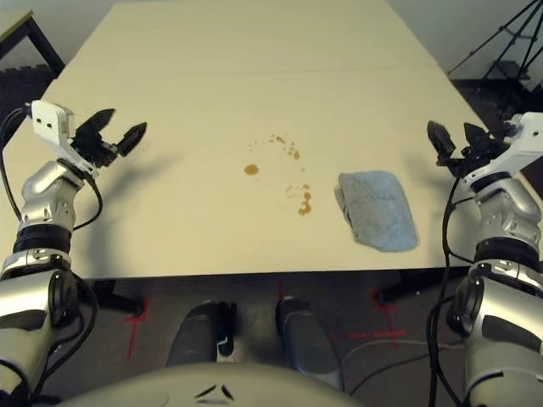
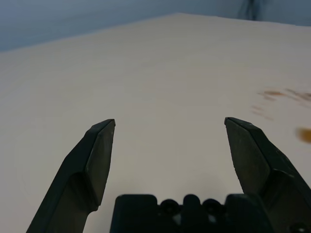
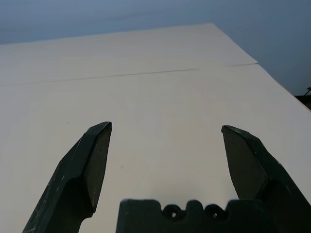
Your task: Wipe the water off the table with a rag.
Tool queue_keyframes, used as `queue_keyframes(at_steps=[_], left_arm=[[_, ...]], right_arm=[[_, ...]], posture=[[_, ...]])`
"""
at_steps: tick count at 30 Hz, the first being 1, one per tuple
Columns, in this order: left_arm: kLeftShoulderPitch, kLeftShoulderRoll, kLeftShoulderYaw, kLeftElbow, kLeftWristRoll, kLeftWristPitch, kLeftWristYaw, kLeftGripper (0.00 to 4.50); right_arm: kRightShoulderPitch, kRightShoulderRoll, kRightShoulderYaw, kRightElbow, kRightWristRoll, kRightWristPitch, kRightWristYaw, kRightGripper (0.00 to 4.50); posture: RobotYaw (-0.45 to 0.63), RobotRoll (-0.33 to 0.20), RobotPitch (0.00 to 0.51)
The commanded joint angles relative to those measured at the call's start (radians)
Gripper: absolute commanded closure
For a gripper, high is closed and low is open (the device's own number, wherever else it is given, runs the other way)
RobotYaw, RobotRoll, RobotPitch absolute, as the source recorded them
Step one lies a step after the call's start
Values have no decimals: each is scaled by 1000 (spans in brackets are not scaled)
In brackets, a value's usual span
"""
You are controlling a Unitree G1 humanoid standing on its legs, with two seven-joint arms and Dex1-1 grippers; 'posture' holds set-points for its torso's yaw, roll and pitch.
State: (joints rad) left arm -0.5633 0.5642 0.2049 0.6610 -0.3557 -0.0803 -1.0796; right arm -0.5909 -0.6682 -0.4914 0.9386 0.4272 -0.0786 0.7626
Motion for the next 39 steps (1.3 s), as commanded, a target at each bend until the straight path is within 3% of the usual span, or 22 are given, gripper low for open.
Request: queue_keyframes(at_steps=[1,8,18,23,29,39], left_arm=[[43,21,-59,-126,-43,119,-140,0],[53,34,-108,-208,-51,221,-236,0],[40,29,-122,-177,-30,191,-233,0],[38,23,-123,-172,-26,183,-229,0],[38,17,-124,-173,-24,180,-223,0],[41,14,-125,-185,-24,180,-214,0]], right_arm=[[28,-7,-9,-25,13,35,-2,10],[62,-31,-1,-75,31,139,46,10],[231,-201,109,-364,72,593,316,10],[301,-216,157,-486,89,722,363,10],[355,-189,206,-561,84,779,368,10],[354,-150,253,-525,34,724,352,10]], posture=[[-181,0,143],[-207,0,141],[-220,0,143],[-229,0,143],[-219,0,132],[-213,0,119]])
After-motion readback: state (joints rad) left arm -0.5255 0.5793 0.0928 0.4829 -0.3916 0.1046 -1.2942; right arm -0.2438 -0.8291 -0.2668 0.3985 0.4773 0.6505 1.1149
